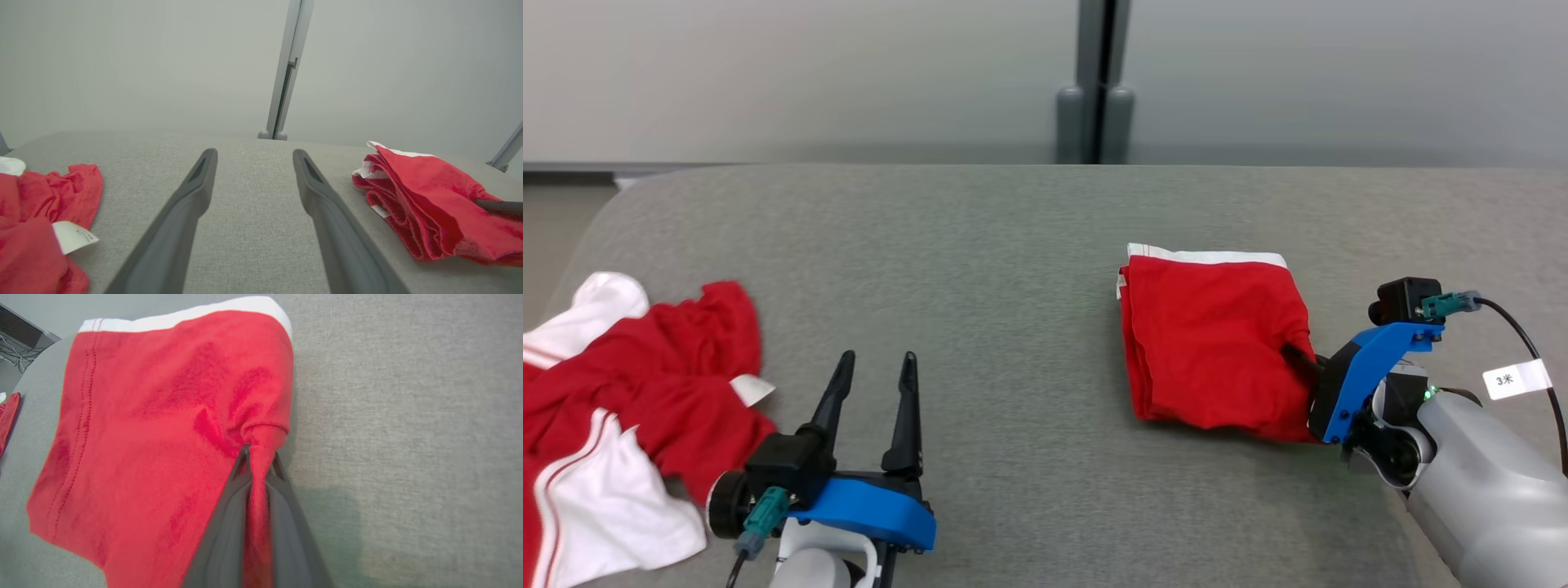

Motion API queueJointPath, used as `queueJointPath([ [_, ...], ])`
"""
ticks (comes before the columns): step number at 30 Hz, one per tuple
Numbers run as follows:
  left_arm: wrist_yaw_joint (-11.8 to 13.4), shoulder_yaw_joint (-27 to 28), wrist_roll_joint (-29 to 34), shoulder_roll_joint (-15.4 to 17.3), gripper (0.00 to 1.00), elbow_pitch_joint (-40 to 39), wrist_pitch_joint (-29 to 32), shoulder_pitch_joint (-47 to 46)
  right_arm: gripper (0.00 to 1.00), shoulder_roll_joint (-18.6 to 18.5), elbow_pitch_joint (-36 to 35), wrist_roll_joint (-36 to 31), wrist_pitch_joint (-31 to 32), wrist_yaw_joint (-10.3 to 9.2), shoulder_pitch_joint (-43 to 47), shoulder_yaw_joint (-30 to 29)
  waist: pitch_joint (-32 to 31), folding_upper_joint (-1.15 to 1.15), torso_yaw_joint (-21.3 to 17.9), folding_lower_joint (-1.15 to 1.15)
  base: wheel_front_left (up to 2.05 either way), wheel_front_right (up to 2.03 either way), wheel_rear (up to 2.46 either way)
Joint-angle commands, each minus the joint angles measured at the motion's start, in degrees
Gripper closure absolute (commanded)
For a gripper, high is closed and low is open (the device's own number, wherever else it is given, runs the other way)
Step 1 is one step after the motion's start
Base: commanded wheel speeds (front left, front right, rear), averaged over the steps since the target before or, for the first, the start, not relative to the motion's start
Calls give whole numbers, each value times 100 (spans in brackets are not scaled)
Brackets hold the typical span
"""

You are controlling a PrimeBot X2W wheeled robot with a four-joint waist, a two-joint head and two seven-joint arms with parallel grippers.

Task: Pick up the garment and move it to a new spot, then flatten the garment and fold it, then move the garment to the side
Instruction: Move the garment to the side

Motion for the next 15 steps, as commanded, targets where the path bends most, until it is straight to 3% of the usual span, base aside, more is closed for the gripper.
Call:
queueJointPath([
  [1,-50,-76,43,4,0,-19,-16,-91,100,-73,-26,65,-56,1,-81,57,-147,-1,-259,0,0,0,0],
  [15,-107,-568,-23,7,0,211,-16,-410,100,-183,-127,457,-352,1,-129,517,-166,-1,-1576,0,0,0,0],
])
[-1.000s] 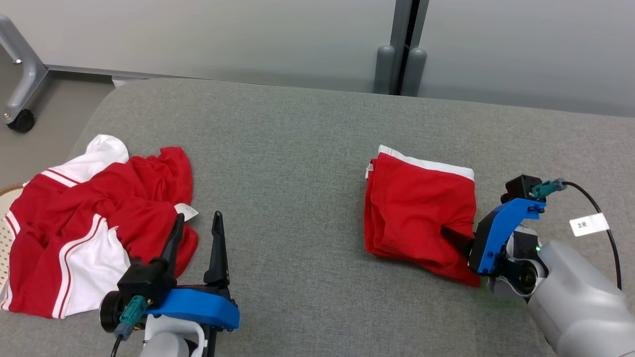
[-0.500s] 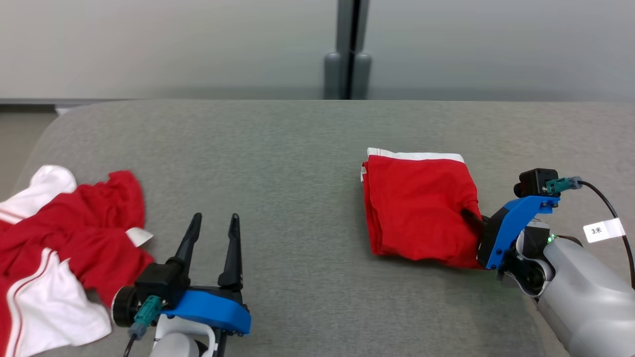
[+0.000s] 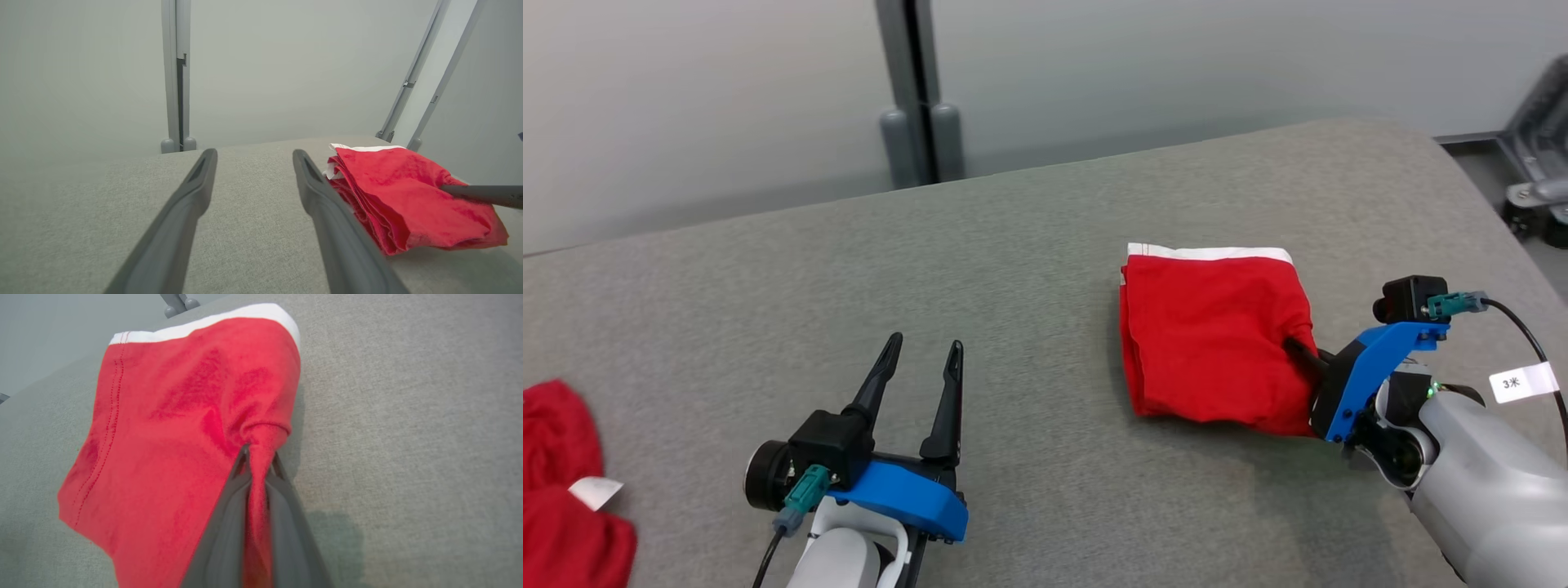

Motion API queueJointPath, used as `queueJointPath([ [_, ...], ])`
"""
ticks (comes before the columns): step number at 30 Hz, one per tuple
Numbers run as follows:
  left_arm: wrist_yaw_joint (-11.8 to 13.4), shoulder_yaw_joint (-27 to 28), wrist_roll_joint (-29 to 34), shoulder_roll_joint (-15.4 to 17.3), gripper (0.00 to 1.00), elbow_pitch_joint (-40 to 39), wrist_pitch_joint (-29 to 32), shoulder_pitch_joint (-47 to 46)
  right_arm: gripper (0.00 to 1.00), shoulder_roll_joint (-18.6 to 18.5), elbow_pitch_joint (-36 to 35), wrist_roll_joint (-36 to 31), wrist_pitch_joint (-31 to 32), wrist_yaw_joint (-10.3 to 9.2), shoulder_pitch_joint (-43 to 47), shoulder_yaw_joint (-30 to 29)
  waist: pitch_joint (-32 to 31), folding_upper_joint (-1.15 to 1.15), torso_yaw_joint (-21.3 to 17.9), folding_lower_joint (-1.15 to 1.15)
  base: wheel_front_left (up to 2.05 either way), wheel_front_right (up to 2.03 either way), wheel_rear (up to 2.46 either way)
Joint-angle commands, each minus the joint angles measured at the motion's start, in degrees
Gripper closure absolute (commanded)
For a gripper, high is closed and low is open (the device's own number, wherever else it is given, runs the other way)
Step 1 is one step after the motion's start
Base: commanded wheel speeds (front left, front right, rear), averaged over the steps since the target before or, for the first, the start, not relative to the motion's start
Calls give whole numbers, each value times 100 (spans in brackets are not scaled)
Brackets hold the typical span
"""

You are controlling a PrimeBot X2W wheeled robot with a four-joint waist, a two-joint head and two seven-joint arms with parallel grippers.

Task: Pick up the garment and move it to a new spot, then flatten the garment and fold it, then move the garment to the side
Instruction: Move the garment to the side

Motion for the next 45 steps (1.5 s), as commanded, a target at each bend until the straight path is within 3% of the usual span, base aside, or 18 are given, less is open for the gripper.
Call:
queueJointPath([
  [1,11,-24,-44,9,0,36,-16,-77,100,6,-32,57,-66,1,-72,57,-89,0,-207,0,0,0,0],
  [8,13,-13,15,12,0,106,-16,-162,100,-84,20,105,-275,1,-281,295,67,0,-409,0,0,0,0],
  [22,-55,154,262,132,0,108,-16,-570,100,-713,774,-157,-680,1,-1610,619,1010,0,87,0,0,0,0],
  [45,-113,212,416,112,0,49,-16,-980,100,-1033,1673,-283,-1215,1,-2706,423,1772,0,203,0,0,0,0],
])
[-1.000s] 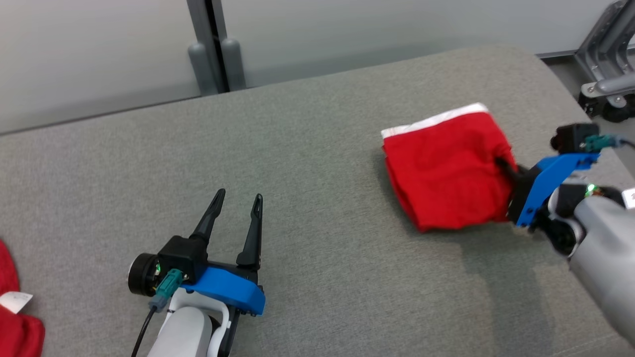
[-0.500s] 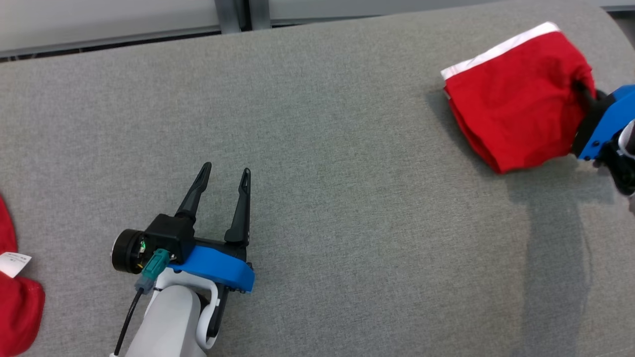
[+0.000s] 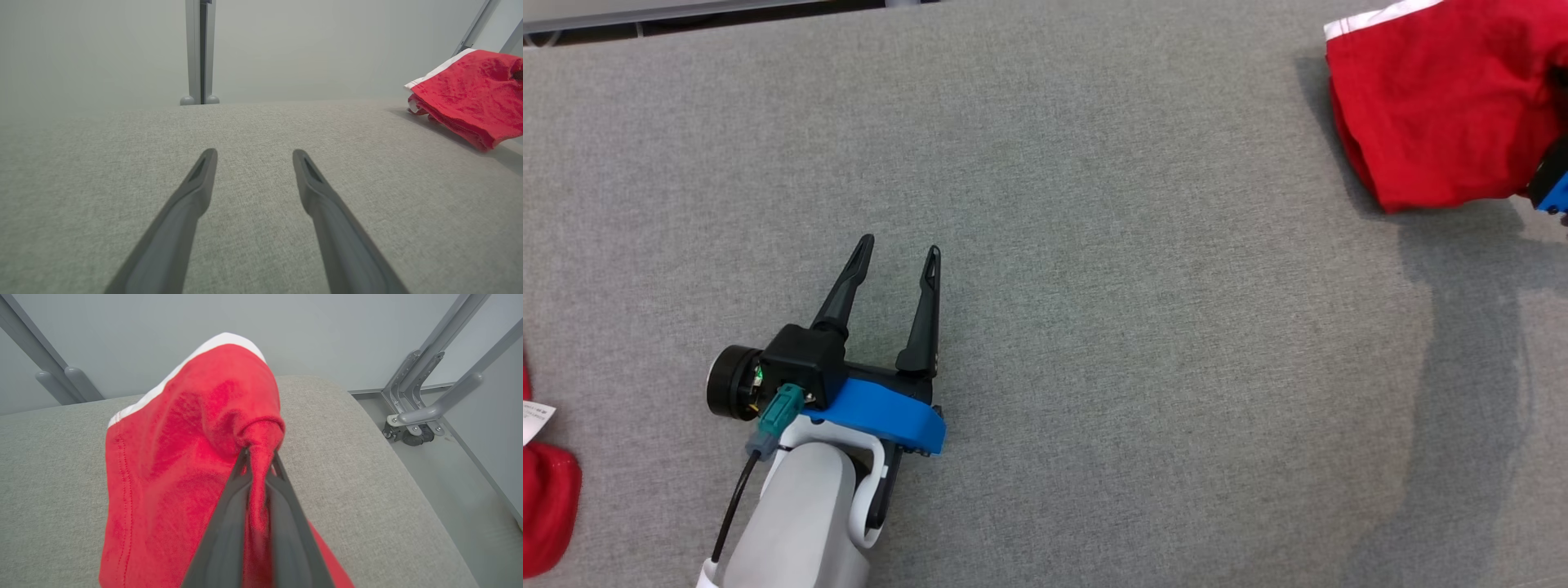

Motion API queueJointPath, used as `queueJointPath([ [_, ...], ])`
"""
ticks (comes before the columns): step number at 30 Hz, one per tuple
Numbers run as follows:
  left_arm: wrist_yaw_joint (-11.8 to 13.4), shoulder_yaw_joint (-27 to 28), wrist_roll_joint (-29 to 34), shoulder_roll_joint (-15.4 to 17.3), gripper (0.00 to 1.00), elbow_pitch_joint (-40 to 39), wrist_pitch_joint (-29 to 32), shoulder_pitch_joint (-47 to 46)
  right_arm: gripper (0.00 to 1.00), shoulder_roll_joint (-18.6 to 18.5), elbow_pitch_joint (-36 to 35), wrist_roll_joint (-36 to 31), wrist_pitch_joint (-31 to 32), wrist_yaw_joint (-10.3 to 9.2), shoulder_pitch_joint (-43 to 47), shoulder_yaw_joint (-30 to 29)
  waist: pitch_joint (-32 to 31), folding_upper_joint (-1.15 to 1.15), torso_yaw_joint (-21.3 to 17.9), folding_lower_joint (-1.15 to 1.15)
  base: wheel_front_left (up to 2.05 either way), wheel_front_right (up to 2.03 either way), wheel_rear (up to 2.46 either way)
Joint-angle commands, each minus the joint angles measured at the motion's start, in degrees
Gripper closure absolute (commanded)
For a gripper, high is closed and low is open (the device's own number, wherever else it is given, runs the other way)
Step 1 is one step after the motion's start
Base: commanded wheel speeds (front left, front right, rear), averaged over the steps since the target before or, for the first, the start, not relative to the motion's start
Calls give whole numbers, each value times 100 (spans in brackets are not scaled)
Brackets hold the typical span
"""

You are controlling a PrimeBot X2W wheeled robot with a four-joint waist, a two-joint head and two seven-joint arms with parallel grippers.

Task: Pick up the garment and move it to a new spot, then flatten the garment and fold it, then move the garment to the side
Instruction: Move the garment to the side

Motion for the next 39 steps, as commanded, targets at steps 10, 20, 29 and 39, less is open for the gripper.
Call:
queueJointPath([
  [10,-44,57,89,36,0,-62,-16,-164,100,-423,26,-216,102,0,-153,-243,300,-1,124,-1,0,0,0],
  [20,-45,90,145,53,0,-50,-16,-225,0,-365,24,-538,66,1,-215,-574,465,-1,126,-1,0,0,0],
  [29,-55,131,92,17,0,7,-16,-129,0,-141,23,-1087,-79,0,-122,-606,132,-1,42,-1,0,0,0],
  [39,-25,289,-43,-33,0,12,-16,280,0,376,3,-1750,-538,0,-214,-276,-776,-1,-31,-1,0,0,0],
])
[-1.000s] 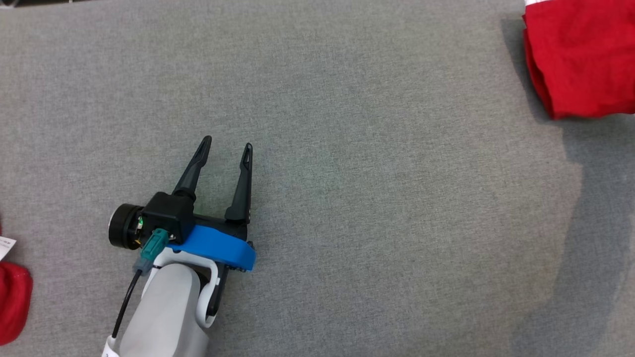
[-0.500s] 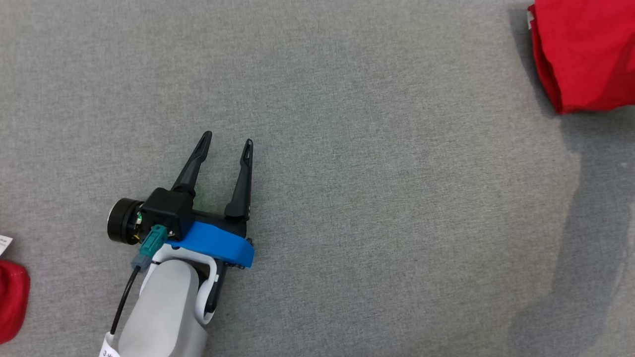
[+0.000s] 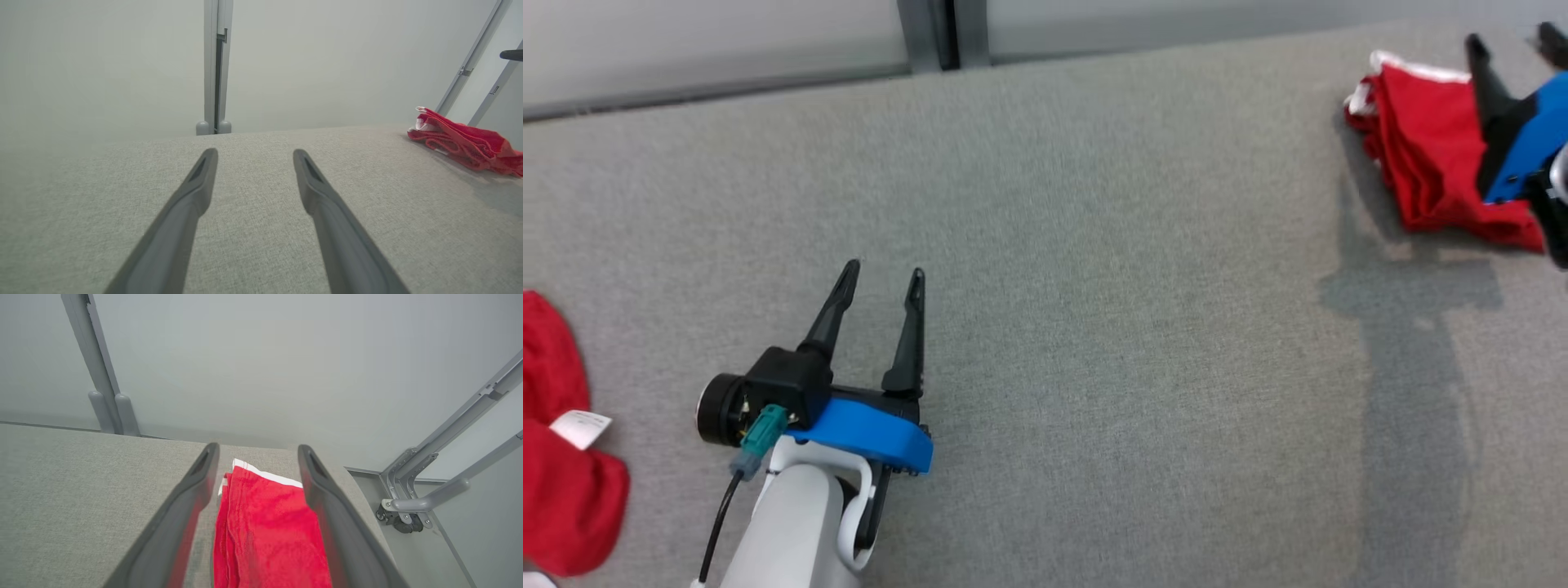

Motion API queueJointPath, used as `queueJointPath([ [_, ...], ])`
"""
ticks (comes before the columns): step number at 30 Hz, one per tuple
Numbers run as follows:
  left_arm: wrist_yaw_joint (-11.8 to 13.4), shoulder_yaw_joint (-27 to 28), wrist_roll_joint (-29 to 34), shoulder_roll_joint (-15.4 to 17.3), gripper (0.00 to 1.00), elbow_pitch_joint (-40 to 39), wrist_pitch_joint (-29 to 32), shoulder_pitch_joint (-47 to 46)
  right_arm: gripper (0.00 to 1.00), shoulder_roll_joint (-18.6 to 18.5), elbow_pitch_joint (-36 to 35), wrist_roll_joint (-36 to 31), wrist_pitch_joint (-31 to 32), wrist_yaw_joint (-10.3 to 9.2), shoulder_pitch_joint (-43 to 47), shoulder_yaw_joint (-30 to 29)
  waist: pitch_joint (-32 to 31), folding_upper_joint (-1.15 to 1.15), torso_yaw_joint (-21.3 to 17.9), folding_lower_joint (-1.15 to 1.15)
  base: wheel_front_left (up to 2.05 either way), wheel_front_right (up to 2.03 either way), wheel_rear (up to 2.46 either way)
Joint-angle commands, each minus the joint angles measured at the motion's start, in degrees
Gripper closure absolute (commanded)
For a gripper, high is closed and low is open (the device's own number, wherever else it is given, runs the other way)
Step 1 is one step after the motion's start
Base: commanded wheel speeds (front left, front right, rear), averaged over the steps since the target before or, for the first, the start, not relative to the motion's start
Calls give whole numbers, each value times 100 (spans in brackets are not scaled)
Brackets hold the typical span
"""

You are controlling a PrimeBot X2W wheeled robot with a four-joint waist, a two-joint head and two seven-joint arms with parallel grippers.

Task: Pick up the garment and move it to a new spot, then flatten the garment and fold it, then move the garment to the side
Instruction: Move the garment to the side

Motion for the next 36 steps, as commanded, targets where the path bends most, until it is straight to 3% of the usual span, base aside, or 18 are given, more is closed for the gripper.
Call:
queueJointPath([
  [1,38,87,-64,1,0,-26,-16,128,0,58,-51,-55,-84,-1,32,54,-288,0,-111,0,0,0,0],
  [9,116,269,-256,-43,0,-96,-16,697,0,240,-731,27,-288,-1,648,249,-1176,0,5,0,0,0,0],
  [17,169,405,-292,-50,0,-273,-16,1086,0,155,-1761,129,-357,0,1560,31,-1564,0,121,0,0,0,0],
  [23,119,514,-256,-50,0,-608,-16,1337,0,12,-2785,-82,-357,0,2518,-661,-1636,0,133,0,0,0,0],
  [27,154,650,-242,-53,0,-692,-16,1459,0,54,-3428,-347,-355,0,3300,-1492,-1694,0,121,0,0,0,0],
  [34,199,979,-143,-55,0,-699,-16,1673,0,502,-4607,-1399,-355,0,4774,-3035,-1745,0,68,0,0,0,0],
  [36,211,1018,-156,-55,0,-698,-16,1698,0,630,-4777,-1577,-355,0,4976,-3203,-1751,0,64,0,0,0,0],
])
